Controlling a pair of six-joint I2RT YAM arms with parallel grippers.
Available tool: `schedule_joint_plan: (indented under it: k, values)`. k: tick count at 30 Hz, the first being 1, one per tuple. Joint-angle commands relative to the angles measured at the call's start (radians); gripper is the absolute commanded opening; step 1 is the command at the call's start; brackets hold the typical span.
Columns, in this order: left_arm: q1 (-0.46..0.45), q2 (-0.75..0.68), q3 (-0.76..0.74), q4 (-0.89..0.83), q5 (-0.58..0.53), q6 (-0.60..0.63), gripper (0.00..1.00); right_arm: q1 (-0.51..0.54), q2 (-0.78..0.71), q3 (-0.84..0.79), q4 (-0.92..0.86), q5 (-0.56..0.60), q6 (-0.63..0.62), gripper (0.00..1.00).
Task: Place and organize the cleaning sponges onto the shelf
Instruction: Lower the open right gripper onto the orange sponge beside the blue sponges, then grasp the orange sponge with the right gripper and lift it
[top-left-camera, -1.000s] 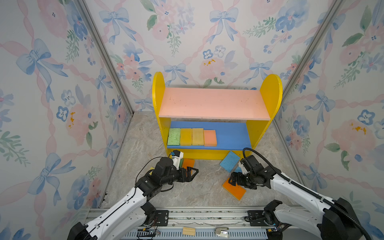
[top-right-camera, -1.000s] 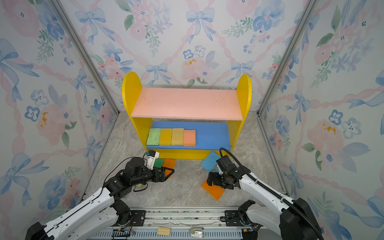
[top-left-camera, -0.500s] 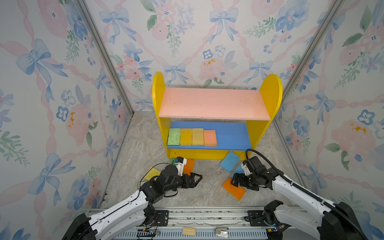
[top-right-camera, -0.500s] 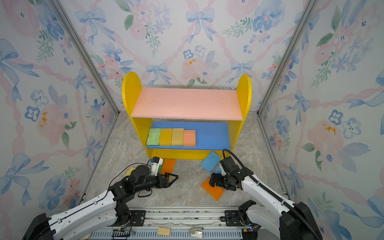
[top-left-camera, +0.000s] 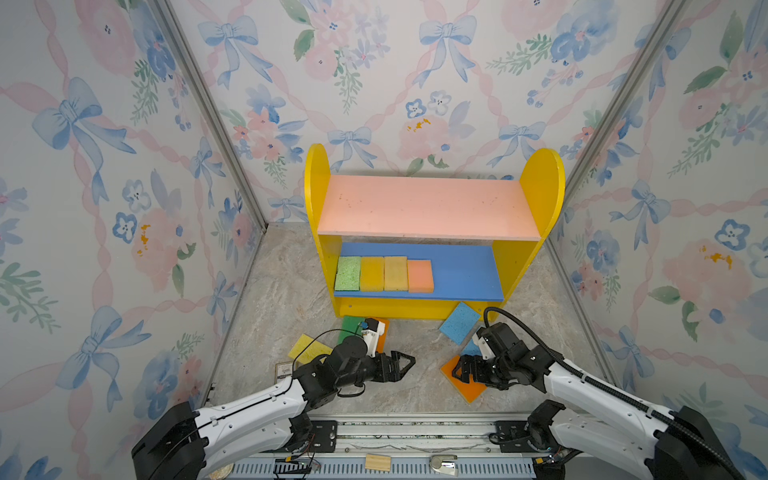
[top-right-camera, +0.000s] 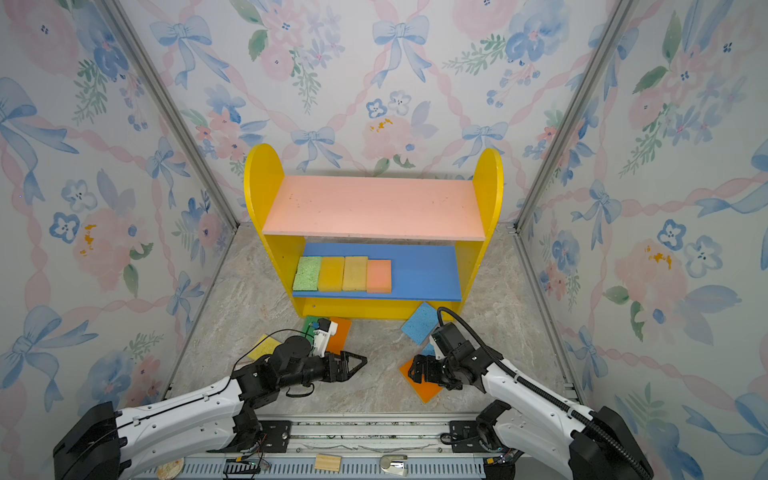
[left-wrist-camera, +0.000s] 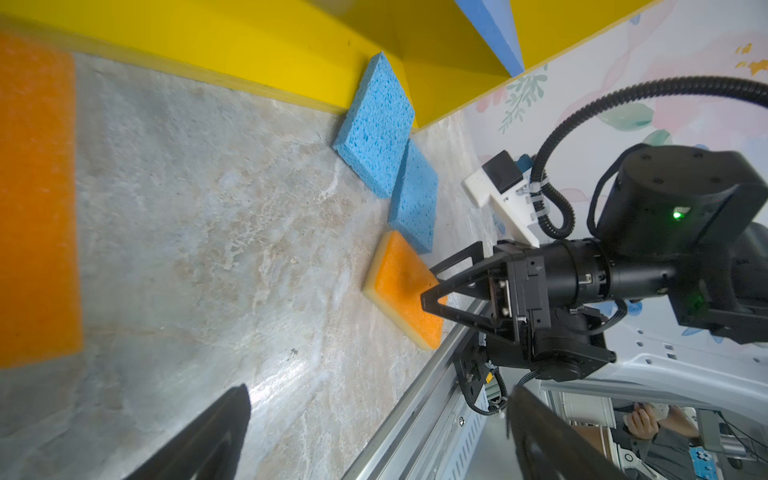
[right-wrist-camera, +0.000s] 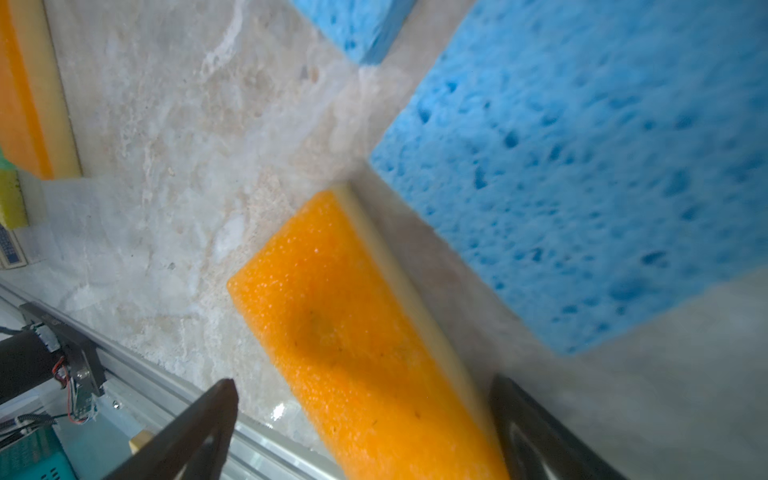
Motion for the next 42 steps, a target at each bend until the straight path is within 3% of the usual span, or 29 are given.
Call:
schedule_joint_plan:
  k: [1, 7, 21, 27, 33, 42]
  values:
    - [-0.005, -0.010, -0.020, 0.030, -0.014, -0.016, 0.98, 0.113, 0.008, 0.007, 0.029, 0.038, 0.117, 0.97]
    - [-0.005, -0.029, -0.033, 0.030, -0.014, -0.023, 0.98, 0.173, 0.087, 0.071, -0.071, 0.169, 0.078, 0.96]
    - [-0.005, -0.038, -0.047, 0.036, -0.010, -0.038, 0.98, 0.157, 0.082, 0.024, 0.038, 0.159, 0.073, 0.42]
    - [-0.006, 0.016, -0.085, 0.155, 0.028, -0.094, 0.98, 0.148, 0.045, 0.012, 0.055, 0.161, 0.080, 0.18]
    - [-0.017, 0.061, -0.083, 0.174, 0.029, -0.102, 0.98, 0.144, 0.026, 0.026, 0.074, 0.145, 0.083, 0.07]
    - [-0.016, 0.081, -0.081, 0.280, 0.043, -0.161, 0.98, 0.112, -0.094, 0.081, 0.156, 0.033, 0.081, 0.03]
